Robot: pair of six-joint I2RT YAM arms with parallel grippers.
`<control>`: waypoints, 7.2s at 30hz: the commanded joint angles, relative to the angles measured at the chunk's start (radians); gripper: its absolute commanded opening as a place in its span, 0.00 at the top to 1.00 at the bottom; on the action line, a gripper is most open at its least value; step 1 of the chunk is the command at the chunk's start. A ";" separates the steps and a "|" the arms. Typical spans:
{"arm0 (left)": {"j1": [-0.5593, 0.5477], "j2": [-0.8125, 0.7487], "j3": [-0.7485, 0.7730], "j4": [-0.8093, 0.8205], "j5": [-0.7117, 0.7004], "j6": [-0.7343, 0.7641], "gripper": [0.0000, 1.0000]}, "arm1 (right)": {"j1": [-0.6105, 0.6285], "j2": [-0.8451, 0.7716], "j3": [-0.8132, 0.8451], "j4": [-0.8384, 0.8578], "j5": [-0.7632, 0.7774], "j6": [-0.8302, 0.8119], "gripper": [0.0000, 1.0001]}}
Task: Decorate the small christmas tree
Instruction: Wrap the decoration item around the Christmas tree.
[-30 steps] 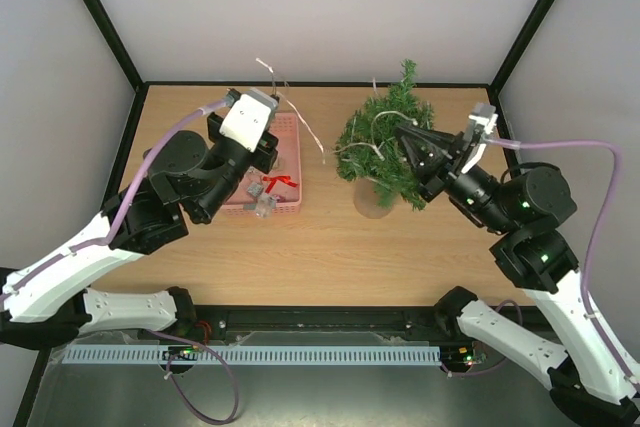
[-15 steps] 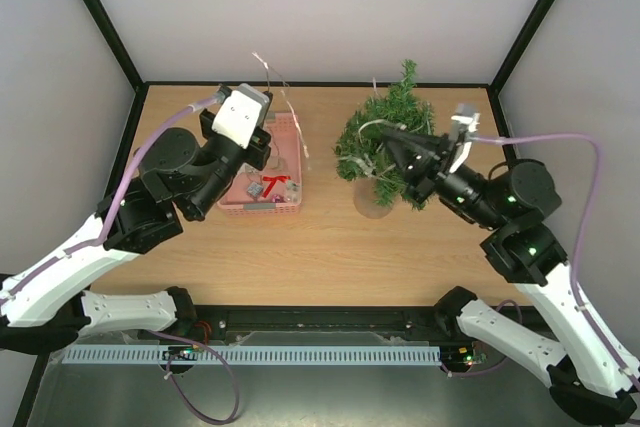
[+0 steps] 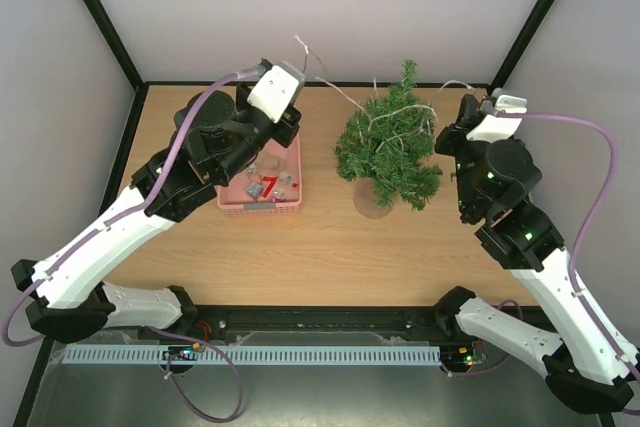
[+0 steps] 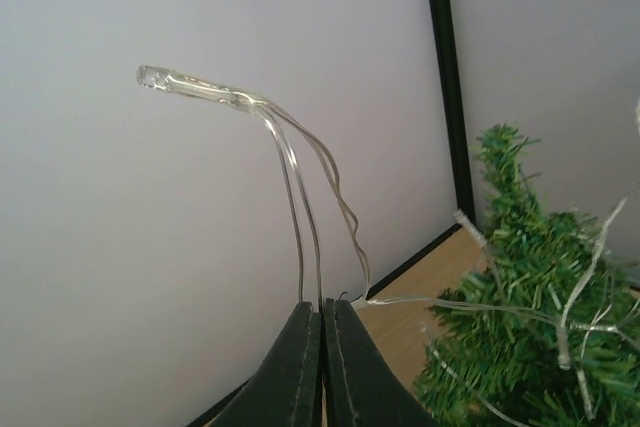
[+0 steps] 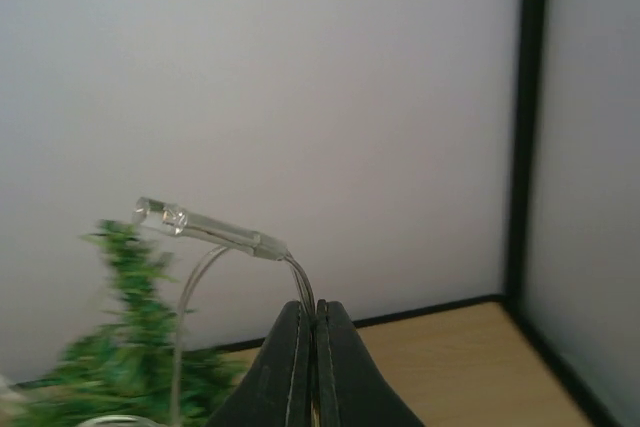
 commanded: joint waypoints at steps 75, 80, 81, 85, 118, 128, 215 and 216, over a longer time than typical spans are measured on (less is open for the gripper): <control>0.527 0.492 0.258 0.071 0.471 -0.275 0.98 | -0.442 0.550 0.096 0.169 -0.140 -0.104 0.98; 0.572 0.418 0.151 0.011 0.485 -0.341 0.98 | -0.443 0.622 0.137 0.126 -0.215 -0.079 0.98; 0.581 0.398 0.129 0.001 0.493 -0.355 0.98 | -0.443 0.631 0.147 0.121 -0.241 -0.080 0.97; 0.612 0.290 0.010 -0.035 0.539 -0.412 0.98 | -0.443 0.670 0.196 0.069 -0.351 -0.089 0.95; 0.626 0.025 -0.255 -0.191 1.005 -0.677 0.98 | -0.446 0.909 0.633 -0.499 -0.486 -0.095 0.53; 0.625 0.010 -0.276 -0.168 1.043 -0.713 0.98 | -0.445 0.939 0.818 -0.675 -0.468 -0.050 0.34; 0.543 -0.100 -0.476 0.341 1.130 -1.264 0.98 | 0.482 0.676 -0.542 1.113 -0.139 -0.192 0.98; 0.543 -0.100 -0.477 0.341 1.128 -1.264 0.98 | 0.482 0.641 -0.559 1.096 -0.155 -0.182 0.98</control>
